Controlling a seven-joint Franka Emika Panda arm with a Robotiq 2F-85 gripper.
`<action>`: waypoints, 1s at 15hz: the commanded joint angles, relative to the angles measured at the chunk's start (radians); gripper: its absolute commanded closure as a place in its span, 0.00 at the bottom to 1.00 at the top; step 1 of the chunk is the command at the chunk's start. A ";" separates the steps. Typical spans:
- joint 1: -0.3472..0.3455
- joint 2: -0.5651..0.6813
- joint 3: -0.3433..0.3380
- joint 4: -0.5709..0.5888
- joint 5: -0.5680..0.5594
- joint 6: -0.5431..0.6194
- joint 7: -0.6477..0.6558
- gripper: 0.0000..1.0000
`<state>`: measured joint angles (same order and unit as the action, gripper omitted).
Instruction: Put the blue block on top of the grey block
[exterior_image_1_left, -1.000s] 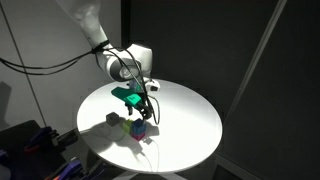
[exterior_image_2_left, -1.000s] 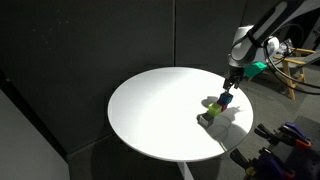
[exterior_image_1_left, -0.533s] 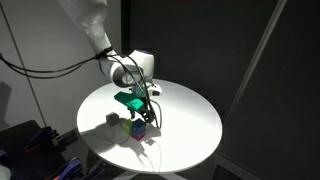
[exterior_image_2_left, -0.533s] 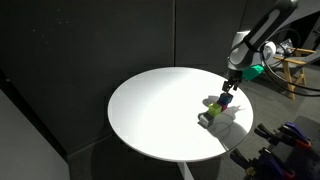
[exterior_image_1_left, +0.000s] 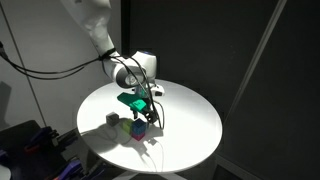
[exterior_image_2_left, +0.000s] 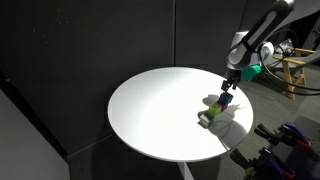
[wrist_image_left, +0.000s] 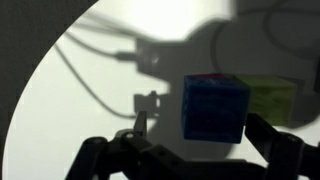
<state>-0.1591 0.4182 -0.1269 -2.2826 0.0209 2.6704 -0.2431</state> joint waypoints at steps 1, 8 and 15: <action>-0.017 0.010 0.015 0.020 -0.016 0.002 0.013 0.00; -0.007 0.006 0.021 0.016 -0.020 0.000 0.024 0.00; -0.008 0.022 0.021 0.014 -0.024 0.007 0.022 0.00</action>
<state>-0.1585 0.4309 -0.1105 -2.2758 0.0209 2.6704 -0.2398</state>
